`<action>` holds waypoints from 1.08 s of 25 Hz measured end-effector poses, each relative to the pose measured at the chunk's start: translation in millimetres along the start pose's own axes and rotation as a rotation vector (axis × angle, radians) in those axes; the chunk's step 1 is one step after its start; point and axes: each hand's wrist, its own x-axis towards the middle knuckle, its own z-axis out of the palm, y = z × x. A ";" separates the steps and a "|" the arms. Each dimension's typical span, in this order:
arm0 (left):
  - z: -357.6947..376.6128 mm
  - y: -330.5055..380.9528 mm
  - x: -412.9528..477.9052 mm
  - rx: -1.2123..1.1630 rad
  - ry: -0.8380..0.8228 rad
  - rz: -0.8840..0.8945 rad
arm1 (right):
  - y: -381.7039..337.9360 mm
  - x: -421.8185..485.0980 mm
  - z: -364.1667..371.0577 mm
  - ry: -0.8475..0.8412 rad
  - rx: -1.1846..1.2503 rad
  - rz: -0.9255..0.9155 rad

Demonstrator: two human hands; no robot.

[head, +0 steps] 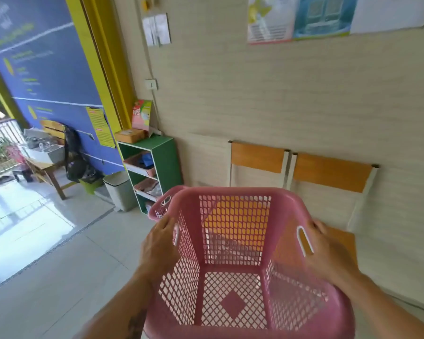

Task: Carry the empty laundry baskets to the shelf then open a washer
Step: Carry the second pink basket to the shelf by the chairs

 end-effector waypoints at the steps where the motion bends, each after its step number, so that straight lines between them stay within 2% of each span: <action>1: 0.0 -18.5 15.9 0.010 0.016 -0.023 | -15.9 25.0 8.7 -0.012 0.000 -0.028; 5: 6.4 -112.7 91.4 0.036 0.067 -0.087 | -94.1 121.3 56.0 -0.049 -0.026 -0.107; 9: 9.6 -205.4 181.5 0.066 0.093 -0.101 | -177.7 202.0 96.5 -0.041 -0.066 -0.079; 12: 3.1 -256.6 260.9 0.092 0.120 -0.017 | -224.4 256.1 114.4 -0.020 -0.049 -0.024; 16: -0.3 -292.5 376.8 0.153 0.132 0.091 | -256.2 327.0 139.1 0.035 -0.052 0.059; 22: 30.8 -306.6 519.1 0.229 0.138 0.204 | -263.2 440.9 185.6 0.123 0.010 0.120; 27: 64.7 -326.9 597.6 0.207 0.073 0.229 | -278.2 503.1 212.5 0.050 -0.026 0.168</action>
